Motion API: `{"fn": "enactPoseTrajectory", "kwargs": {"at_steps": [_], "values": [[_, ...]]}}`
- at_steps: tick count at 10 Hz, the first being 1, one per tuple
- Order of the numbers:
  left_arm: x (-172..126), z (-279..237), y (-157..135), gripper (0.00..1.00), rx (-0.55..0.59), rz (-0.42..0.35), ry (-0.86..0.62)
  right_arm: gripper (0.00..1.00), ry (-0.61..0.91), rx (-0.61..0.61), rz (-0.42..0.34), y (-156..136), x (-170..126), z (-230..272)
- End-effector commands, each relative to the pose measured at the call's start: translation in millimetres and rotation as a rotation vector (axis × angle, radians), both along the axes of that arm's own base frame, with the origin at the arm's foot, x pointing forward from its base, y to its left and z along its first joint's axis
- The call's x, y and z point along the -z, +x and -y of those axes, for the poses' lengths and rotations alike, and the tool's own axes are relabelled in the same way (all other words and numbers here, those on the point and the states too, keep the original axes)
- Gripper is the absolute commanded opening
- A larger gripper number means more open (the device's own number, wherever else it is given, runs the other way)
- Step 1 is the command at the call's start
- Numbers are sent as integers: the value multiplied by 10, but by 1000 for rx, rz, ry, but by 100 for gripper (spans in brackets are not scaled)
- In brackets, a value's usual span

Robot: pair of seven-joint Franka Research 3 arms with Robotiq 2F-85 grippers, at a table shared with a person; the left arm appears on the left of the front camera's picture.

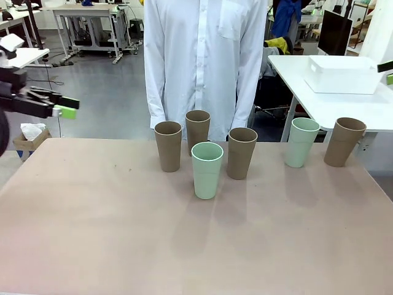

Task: Stack the cups and store them in the basket.
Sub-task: Pick up two Reusable plastic cups , one in each hand.

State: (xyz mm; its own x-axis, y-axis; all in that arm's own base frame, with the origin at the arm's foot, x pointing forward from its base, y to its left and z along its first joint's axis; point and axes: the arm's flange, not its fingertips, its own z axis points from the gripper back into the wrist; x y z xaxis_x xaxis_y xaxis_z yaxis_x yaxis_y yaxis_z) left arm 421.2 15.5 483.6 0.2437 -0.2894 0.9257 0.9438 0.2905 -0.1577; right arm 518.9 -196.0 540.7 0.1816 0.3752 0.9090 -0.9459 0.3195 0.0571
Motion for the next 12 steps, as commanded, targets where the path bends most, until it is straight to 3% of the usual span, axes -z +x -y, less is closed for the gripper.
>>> {"fn": "enactPoseTrajectory", "kwargs": {"at_steps": [1,4,6,7,8,12], "values": [[131,221,197,100,31,20,-89,100,104,-41,-1,424,154,617],[526,565,404,100,60,54,-224,100,217,-54,-4,676,755,1084],[844,775,506,100,68,76,-258,100,256,14,25,571,1205,1213],[967,847,531,100,45,94,-278,100,272,135,15,503,1443,1130],[740,722,433,100,52,37,-222,100,231,1,-27,556,1171,1242],[843,752,469,100,50,49,-230,100,243,28,-23,567,1284,1264]]}}
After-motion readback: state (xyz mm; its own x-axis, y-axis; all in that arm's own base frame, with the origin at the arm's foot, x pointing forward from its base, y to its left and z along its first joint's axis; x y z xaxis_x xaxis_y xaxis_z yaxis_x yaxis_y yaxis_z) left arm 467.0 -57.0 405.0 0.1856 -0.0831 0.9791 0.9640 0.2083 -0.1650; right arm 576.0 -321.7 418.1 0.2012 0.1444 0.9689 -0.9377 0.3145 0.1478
